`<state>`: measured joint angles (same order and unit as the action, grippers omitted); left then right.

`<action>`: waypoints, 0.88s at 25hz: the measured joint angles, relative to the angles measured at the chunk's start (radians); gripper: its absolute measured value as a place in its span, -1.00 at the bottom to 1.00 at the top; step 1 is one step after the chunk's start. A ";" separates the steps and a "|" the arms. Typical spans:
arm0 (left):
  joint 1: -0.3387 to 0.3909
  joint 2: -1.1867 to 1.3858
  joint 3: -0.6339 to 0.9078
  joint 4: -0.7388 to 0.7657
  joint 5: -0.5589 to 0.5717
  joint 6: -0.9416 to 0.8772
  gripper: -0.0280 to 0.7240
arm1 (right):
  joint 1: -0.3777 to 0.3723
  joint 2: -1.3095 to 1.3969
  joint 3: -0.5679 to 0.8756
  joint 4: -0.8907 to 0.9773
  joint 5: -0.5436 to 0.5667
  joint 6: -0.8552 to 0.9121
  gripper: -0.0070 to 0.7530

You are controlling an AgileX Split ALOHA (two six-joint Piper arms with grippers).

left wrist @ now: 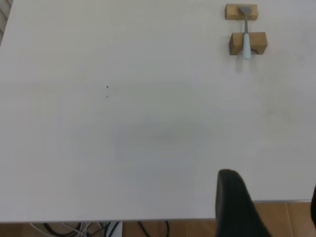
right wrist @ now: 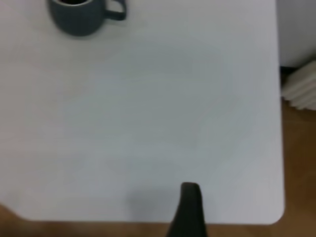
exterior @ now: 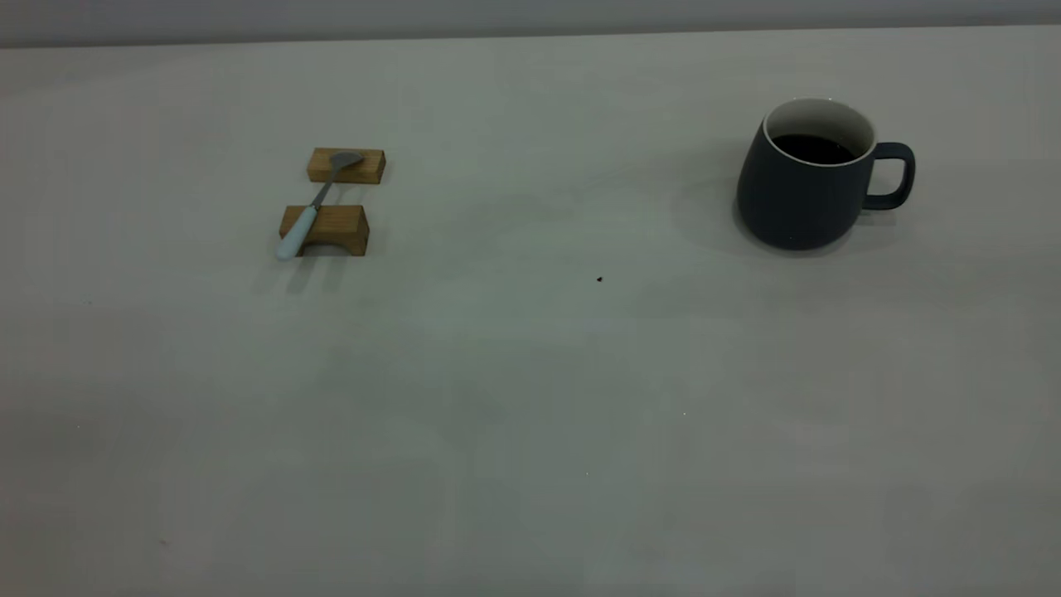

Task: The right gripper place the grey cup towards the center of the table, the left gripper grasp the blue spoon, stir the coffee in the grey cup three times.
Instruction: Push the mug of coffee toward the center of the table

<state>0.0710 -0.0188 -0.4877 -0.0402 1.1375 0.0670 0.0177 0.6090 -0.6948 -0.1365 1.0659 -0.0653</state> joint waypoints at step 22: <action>0.000 0.000 0.000 0.000 0.000 0.000 0.26 | 0.070 1.029 -0.375 -0.040 -0.361 -0.349 0.79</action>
<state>0.0710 -0.0188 -0.4877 -0.0402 1.1375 0.0670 0.0881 1.6377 -1.0698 -0.1765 0.7046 -0.4141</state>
